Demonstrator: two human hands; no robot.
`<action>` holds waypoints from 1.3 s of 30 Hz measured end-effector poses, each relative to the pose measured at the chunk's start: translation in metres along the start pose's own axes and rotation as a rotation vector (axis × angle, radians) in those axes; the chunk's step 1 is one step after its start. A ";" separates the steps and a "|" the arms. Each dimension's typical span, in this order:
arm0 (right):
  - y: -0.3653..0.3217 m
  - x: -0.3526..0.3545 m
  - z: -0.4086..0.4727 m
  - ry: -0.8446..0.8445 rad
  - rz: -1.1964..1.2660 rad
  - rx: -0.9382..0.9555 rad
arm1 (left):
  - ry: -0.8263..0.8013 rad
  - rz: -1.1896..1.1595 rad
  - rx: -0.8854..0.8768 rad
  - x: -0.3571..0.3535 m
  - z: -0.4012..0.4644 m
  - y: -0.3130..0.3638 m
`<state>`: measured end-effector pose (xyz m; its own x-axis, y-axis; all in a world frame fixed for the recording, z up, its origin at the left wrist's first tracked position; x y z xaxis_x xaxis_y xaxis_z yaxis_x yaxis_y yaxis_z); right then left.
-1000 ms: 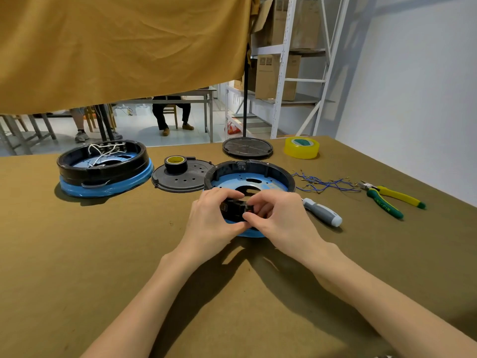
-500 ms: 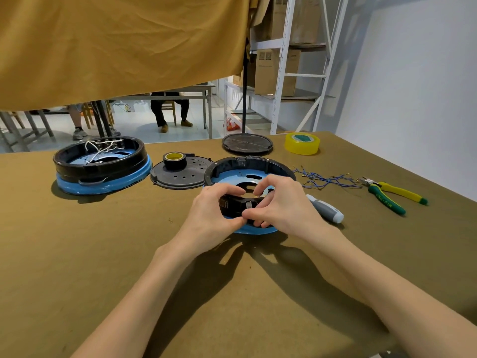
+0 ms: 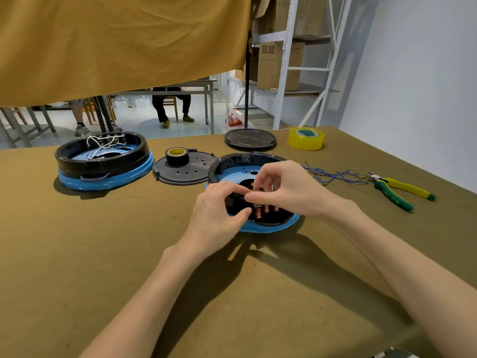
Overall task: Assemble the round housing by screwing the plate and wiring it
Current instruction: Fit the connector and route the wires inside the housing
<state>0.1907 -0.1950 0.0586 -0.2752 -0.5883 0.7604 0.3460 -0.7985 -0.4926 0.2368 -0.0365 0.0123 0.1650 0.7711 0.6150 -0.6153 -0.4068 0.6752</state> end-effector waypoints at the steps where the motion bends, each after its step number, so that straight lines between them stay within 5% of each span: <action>1: 0.001 0.003 -0.003 0.013 -0.009 0.022 | 0.008 0.008 -0.001 0.000 -0.001 0.001; 10: 0.012 0.001 -0.014 -0.087 -0.039 0.080 | -0.040 0.046 -0.011 -0.003 -0.002 0.002; 39: 0.021 -0.015 -0.010 -0.012 0.014 0.014 | 0.040 0.020 -0.011 0.012 0.004 -0.002</action>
<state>0.1927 -0.2041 0.0328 -0.2593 -0.5973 0.7589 0.3619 -0.7886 -0.4971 0.2427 -0.0280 0.0201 0.1219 0.7816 0.6117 -0.6264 -0.4175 0.6583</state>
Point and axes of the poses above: each hand's wrist, its own z-axis towards the middle knuckle, its own x-axis out of the back of the hand, y = z × x, the point moved 6 cm from there along z, towards the middle knuckle, and after that the axes turned 8 degrees about x, right-handed, at the moved point
